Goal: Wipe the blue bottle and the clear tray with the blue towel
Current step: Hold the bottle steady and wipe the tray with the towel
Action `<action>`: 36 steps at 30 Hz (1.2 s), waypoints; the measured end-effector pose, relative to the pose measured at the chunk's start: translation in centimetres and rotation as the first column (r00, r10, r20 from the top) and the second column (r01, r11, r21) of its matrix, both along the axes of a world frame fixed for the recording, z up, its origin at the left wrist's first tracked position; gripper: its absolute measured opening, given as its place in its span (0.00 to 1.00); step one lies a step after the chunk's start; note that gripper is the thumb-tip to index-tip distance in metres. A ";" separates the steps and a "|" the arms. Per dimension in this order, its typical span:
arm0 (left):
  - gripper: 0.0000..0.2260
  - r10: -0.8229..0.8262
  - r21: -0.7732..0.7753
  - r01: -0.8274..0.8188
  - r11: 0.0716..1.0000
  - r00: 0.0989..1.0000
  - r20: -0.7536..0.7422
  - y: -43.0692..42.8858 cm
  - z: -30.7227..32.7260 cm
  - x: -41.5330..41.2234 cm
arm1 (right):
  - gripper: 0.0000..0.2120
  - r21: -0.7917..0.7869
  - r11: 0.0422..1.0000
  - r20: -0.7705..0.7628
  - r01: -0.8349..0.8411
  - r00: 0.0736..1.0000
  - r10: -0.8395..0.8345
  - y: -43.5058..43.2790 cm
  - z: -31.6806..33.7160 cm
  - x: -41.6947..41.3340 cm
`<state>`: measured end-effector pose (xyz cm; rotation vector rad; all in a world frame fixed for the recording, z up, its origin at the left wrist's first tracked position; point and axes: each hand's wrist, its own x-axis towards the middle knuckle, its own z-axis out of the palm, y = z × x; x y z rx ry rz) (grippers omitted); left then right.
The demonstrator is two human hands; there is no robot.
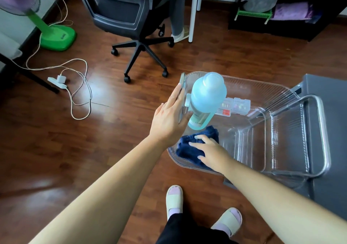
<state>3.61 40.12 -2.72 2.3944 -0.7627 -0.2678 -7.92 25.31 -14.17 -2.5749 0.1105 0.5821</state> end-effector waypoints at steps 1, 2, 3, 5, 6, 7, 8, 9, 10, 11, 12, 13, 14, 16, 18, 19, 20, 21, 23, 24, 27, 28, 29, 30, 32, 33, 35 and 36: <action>0.29 -0.002 0.004 0.002 1.000 1.000 0.000 0.0 0.0 0.0 | 0.28 -0.037 0.998 -0.017 -0.049 0.999 0.049 -1.3 0.0 -0.8; 0.29 -0.005 0.005 0.005 1.000 1.000 -0.002 0.0 0.1 0.0 | 0.30 -0.068 0.995 -0.042 -0.070 0.997 0.068 -2.7 0.1 -1.6; 0.29 -0.007 0.004 0.007 1.000 1.000 -0.005 0.0 0.1 0.0 | 0.32 -0.089 0.994 -0.073 -0.069 0.995 0.063 -4.2 0.3 -2.3; 0.29 -0.007 -0.003 0.007 1.000 1.000 -0.012 0.0 0.1 0.0 | 0.33 -0.100 0.994 -0.127 -0.032 0.992 0.019 -6.3 0.4 -3.0; 0.30 -0.007 -0.008 0.007 1.000 1.000 -0.014 0.0 0.2 0.0 | 0.32 -0.096 0.995 -0.138 -0.002 0.990 -0.011 -6.7 0.3 -3.1; 0.30 -0.004 -0.012 0.004 1.000 1.000 -0.017 0.0 0.2 0.0 | 0.31 -0.080 0.996 -0.135 0.035 0.990 -0.046 -6.6 0.3 -3.0; 0.30 0.000 -0.015 0.000 1.000 1.000 -0.022 -0.1 0.2 0.0 | 0.29 -0.055 0.996 -0.128 0.071 0.989 -0.077 -5.9 0.3 -2.7; 0.30 0.003 -0.017 -0.004 1.000 1.000 -0.028 -0.1 0.3 0.0 | 0.27 -0.027 0.995 -0.116 0.094 0.989 -0.096 -4.9 0.2 -2.2; 0.29 0.005 -0.021 -0.005 1.000 0.999 -0.033 -0.1 0.3 0.0 | 0.26 0.001 0.994 -0.095 0.106 0.990 -0.105 -3.5 0.0 -1.6; 0.28 0.005 -0.027 -0.006 1.000 0.999 -0.034 -0.1 0.3 0.0 | 0.24 0.025 0.994 -0.069 0.110 0.992 -0.108 -1.9 -0.2 -0.8; 0.27 0.006 -0.033 -0.007 0.999 0.999 -0.035 0.0 0.3 0.0 | 0.23 0.033 0.994 -0.045 0.105 0.994 -0.103 -0.3 -0.3 0.0; 0.27 0.006 -0.036 -0.008 0.999 0.999 -0.035 0.0 0.3 -0.1 | 0.23 0.021 0.995 -0.030 0.094 0.995 -0.093 1.2 -0.5 0.8; 0.26 0.007 -0.034 -0.008 0.999 0.999 -0.032 0.0 0.3 -0.1 | 0.24 0.001 0.997 -0.026 0.082 0.996 -0.082 2.4 -0.5 1.6; 0.26 0.006 -0.022 -0.006 1.000 1.000 -0.027 0.0 0.3 -0.1 | 0.28 -0.044 0.998 -0.028 0.053 0.998 -0.055 3.5 -0.6 2.2; 0.27 -0.007 -0.006 0.007 1.000 1.000 -0.022 0.0 0.3 -0.2 | 0.30 -0.076 0.996 -0.020 0.040 0.999 -0.042 2.5 -0.6 1.6; 0.27 -0.010 0.003 0.010 1.000 1.000 -0.020 0.0 0.3 -0.2 | 0.30 -0.091 0.995 -0.011 0.045 0.999 -0.046 1.3 -0.6 0.9; 0.27 -0.008 0.012 0.009 1.000 1.000 -0.019 0.0 0.2 -0.2 | 0.30 -0.109 0.993 -0.008 0.055 0.998 -0.056 -0.2 -0.6 0.0; 0.27 -0.006 0.016 0.006 1.000 1.000 -0.017 0.1 0.2 -0.1 | 0.31 -0.135 0.989 -0.013 0.066 0.998 -0.068 -2.0 -0.6 -1.0; 0.27 -0.002 0.013 0.002 1.000 1.000 -0.017 0.0 0.3 -0.1 | 0.31 -0.208 0.975 -0.051 0.075 0.995 -0.087 -5.9 -0.5 -2.9; 0.27 -0.001 0.008 0.001 1.000 1.000 -0.017 0.0 0.3 -0.1 | 0.32 -0.234 0.970 -0.085 0.071 0.992 -0.093 -7.5 -0.3 -3.6; 0.26 0.011 -0.011 -0.011 1.000 1.000 -0.018 0.0 0.3 -0.1 | 0.37 -0.188 0.982 -0.177 0.029 0.982 -0.063 -8.8 0.4 -4.1; 0.26 0.013 -0.011 -0.014 1.000 1.000 -0.017 0.0 0.2 -0.1 | 0.39 -0.156 0.988 -0.177 0.006 0.984 -0.034 -8.1 0.6 -3.7; 0.26 0.012 -0.007 -0.013 1.000 1.000 -0.013 0.1 0.2 -0.1 | 0.40 -0.132 0.991 -0.159 -0.025 0.987 0.003 -6.8 0.6 -3.2; 0.26 0.009 -0.001 -0.009 1.000 1.000 -0.010 0.1 0.1 -0.1 | 0.40 -0.116 0.992 -0.130 -0.056 0.991 0.040 -5.1 0.5 -2.5; 0.26 0.012 0.013 -0.012 1.000 1.000 -0.005 0.1 0.0 -0.2 | 0.36 -0.092 0.993 -0.066 -0.077 0.995 0.071 -1.1 0.2 -0.8; 0.26 0.016 0.020 -0.016 1.000 1.000 -0.004 0.1 0.0 -0.2 | 0.34 -0.082 0.995 -0.046 -0.060 0.997 0.057 0.7 0.0 0.2; 0.26 0.017 0.035 -0.018 0.999 1.000 0.007 0.1 -0.1 -0.1 | 0.30 -0.056 0.998 -0.043 -0.010 0.999 0.008 3.1 -0.3 1.9; 0.26 0.016 0.044 -0.017 0.999 1.000 0.013 0.1 -0.1 -0.1 | 0.29 -0.049 0.999 -0.051 0.008 0.999 -0.011 3.5 -0.4 2.3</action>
